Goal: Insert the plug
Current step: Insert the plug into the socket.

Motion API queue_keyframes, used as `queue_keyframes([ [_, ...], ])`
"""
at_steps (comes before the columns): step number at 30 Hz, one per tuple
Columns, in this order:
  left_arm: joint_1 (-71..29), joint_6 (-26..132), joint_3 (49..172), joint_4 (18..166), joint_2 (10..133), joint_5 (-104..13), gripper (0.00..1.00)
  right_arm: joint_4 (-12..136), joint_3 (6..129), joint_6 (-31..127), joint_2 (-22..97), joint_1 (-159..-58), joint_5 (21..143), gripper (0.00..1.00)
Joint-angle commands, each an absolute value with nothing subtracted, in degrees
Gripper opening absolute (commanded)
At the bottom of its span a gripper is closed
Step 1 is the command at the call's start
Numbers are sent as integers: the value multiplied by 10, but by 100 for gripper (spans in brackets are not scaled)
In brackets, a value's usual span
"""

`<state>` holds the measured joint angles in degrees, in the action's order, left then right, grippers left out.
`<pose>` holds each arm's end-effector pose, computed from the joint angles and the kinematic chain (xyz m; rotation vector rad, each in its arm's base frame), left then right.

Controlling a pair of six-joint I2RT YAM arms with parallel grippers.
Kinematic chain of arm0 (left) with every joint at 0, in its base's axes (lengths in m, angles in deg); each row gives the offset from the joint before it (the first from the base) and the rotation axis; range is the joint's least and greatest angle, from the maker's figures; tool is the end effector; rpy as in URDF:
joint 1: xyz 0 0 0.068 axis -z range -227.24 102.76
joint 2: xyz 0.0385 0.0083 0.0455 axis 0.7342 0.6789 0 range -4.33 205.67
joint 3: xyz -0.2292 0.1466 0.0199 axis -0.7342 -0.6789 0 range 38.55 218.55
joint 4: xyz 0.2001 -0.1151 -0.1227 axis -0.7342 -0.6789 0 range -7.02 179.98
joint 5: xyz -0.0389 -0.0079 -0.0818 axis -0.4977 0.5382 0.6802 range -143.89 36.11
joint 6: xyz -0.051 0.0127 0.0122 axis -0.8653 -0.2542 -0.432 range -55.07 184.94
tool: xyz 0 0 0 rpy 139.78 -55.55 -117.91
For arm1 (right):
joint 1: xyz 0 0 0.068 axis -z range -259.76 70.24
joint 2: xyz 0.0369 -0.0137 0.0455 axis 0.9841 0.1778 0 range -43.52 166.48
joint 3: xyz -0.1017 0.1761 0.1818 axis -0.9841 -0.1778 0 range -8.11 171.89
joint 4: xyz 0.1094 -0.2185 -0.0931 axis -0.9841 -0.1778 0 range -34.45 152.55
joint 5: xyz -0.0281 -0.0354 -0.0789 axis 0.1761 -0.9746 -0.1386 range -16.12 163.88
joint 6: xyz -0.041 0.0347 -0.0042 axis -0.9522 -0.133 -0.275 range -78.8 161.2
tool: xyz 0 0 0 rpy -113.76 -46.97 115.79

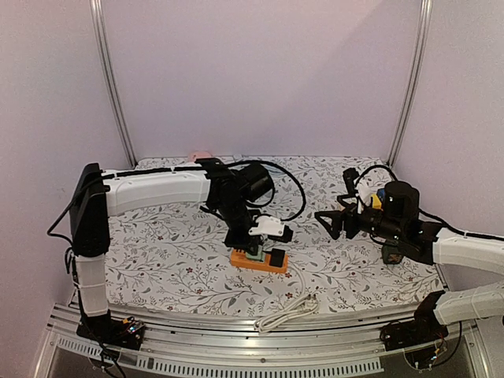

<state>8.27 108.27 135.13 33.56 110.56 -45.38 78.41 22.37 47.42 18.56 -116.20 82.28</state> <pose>0.2285 -0.3421 0.2277 2.2074 1.8527 -0.2541 0.1914 0.1478 0.2398 -0.5944 1.7978 0.6499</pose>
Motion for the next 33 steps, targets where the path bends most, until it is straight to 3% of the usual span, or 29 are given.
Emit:
queue_keyframes([
  [1,87,1085,1356,359,1120,-450,0,773,213,479,181,-1158,813,99],
  [11,90,1063,1355,380,1129,-431,0,774,210,475,173,-1157,812,99],
  [21,68,1145,1351,384,1104,-428,0,773,220,473,182,-1156,855,99],
  [33,29,1209,1323,430,1085,-403,0,737,362,559,417,-1154,923,93],
])
